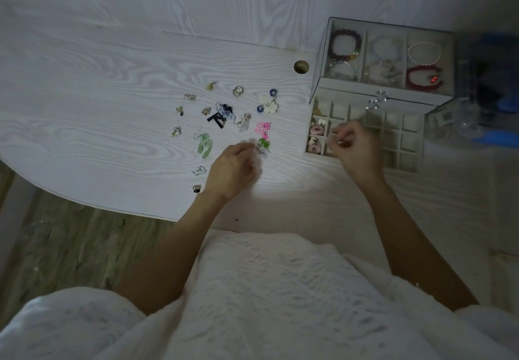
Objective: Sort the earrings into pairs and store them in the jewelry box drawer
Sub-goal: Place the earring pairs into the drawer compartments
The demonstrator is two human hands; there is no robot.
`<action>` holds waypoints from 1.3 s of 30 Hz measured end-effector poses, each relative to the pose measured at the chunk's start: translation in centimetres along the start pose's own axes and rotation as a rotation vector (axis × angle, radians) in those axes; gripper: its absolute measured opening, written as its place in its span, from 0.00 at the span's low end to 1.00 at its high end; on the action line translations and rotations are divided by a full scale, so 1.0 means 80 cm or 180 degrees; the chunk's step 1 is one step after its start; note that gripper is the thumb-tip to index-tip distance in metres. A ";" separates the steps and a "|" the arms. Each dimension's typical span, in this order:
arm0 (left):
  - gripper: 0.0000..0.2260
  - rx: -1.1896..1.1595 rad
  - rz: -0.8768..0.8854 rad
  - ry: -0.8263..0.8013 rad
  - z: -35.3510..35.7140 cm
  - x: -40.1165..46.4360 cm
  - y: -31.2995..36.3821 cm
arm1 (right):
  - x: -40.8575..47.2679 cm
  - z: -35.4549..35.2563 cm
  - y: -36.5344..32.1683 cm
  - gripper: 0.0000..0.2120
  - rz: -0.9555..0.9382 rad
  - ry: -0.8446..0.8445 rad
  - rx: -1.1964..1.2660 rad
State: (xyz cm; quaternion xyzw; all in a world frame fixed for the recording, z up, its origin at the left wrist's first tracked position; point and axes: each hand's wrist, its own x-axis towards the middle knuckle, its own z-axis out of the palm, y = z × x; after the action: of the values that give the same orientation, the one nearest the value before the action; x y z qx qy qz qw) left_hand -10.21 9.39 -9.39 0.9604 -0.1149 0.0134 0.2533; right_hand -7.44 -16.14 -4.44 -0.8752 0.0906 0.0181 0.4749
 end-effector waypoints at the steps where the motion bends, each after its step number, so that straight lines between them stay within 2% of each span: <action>1: 0.06 -0.0018 0.0003 -0.0022 -0.001 0.000 0.000 | 0.008 -0.003 0.003 0.08 0.0035 0.0060 -0.0088; 5: 0.03 -0.0063 0.0133 -0.0043 -0.014 -0.004 0.018 | 0.035 -0.006 0.013 0.07 -0.0078 0.0204 -0.0532; 9: 0.04 -0.0359 -0.0244 0.0018 -0.016 -0.009 0.023 | 0.045 0.000 0.025 0.04 -0.0233 0.0112 -0.1084; 16: 0.04 -0.1451 -0.0482 0.0266 -0.046 0.010 0.064 | 0.036 0.008 0.032 0.07 -0.0517 0.0240 -0.0933; 20: 0.04 -0.1914 -0.0352 -0.0046 -0.049 0.052 0.105 | 0.027 0.006 0.042 0.05 -0.0737 0.0208 -0.1096; 24: 0.04 -0.1793 -0.0232 -0.0353 -0.013 0.104 0.138 | 0.017 0.010 0.046 0.07 -0.0775 0.0162 -0.1435; 28: 0.05 -0.1309 0.0000 -0.0482 0.031 0.137 0.151 | 0.008 0.003 0.047 0.10 -0.0657 0.0202 -0.1382; 32: 0.09 -0.0824 0.0186 -0.0685 0.050 0.146 0.145 | 0.010 -0.004 0.047 0.09 -0.0694 0.0278 -0.1432; 36: 0.10 -0.0582 0.0480 -0.0546 0.048 0.138 0.139 | 0.010 -0.012 0.051 0.10 -0.0824 0.0283 -0.1475; 39: 0.09 -0.0404 0.0694 -0.0352 0.038 0.125 0.131 | 0.010 -0.012 0.053 0.11 -0.0862 0.0126 -0.1813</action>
State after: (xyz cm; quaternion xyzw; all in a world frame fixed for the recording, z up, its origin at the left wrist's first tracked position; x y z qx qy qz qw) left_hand -2.95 -3.13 -6.15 0.9236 -0.2330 -0.0195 0.3039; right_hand -7.46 -19.26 -7.51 -0.9773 -0.0263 -0.0377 0.2070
